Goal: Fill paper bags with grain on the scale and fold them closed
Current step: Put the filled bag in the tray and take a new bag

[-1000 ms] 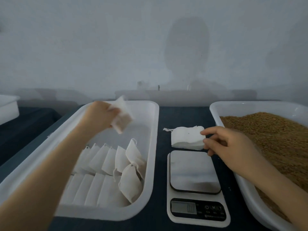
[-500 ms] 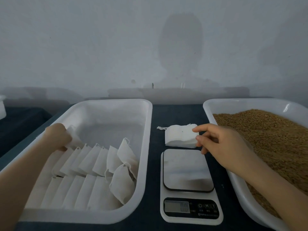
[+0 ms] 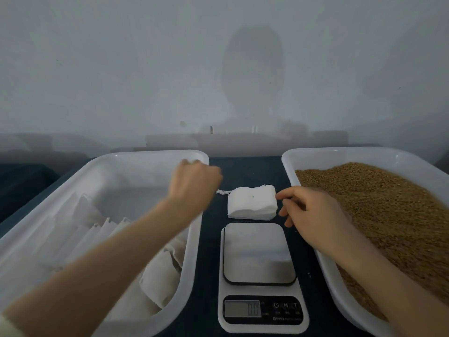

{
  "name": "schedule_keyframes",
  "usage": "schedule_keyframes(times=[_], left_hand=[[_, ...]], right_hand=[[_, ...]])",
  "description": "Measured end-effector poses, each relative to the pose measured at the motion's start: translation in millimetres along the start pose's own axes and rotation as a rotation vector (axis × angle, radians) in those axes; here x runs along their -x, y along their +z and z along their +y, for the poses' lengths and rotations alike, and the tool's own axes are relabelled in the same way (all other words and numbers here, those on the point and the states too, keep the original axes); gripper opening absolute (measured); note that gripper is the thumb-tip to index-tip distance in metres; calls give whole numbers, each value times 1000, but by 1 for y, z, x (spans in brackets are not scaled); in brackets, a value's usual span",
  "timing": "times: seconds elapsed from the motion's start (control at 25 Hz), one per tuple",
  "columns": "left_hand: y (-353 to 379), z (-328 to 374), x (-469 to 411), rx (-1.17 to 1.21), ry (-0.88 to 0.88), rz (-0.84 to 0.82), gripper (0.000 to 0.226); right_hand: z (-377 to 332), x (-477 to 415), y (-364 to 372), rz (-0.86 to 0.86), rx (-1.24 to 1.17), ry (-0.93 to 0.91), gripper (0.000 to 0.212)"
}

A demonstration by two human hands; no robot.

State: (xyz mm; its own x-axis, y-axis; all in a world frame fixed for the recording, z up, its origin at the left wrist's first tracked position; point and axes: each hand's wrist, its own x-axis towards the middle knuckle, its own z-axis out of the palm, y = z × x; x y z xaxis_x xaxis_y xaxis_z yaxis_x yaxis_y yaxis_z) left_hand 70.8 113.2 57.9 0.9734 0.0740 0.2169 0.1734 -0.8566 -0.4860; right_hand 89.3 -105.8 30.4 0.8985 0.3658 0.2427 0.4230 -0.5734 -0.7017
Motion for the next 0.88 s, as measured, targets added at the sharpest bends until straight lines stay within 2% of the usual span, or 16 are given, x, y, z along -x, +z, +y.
schedule_keyframes(times=[0.08, 0.12, 0.2, 0.28, 0.4, 0.52, 0.6, 0.72, 0.8, 0.88], left_hand=[[5, 48, -18, -37, 204, -52, 4], [11, 66, -27, -38, 258, -111, 6], [22, 87, -45, 20, 259, -267, 15], [30, 91, -53, 124, 223, -379, 11], [43, 87, -56, 172, 228, -320, 13], [45, 84, -60, 319, 93, -270, 14], [43, 80, -67, 497, -63, -330, 28], [45, 72, -73, 670, -162, -375, 41], [52, 67, -70, 793, -193, -339, 38], [52, 61, -67, 949, -242, -220, 26]], right_hand=[[0, 0, -1, -3, -4, 4, 19], [1, 0, -1, -1, -9, 10, 19], [3, 0, -3, 10, -24, 18, 19], [4, 1, -3, 23, -42, 11, 20], [4, 1, -2, 36, -35, 9, 21], [3, 0, 1, 34, -9, -3, 21], [4, 0, 2, 29, -10, -11, 20], [4, 0, 3, 27, -21, -9, 20], [4, -1, 4, 22, -11, -14, 20], [4, -1, 5, 22, -7, -14, 20]])
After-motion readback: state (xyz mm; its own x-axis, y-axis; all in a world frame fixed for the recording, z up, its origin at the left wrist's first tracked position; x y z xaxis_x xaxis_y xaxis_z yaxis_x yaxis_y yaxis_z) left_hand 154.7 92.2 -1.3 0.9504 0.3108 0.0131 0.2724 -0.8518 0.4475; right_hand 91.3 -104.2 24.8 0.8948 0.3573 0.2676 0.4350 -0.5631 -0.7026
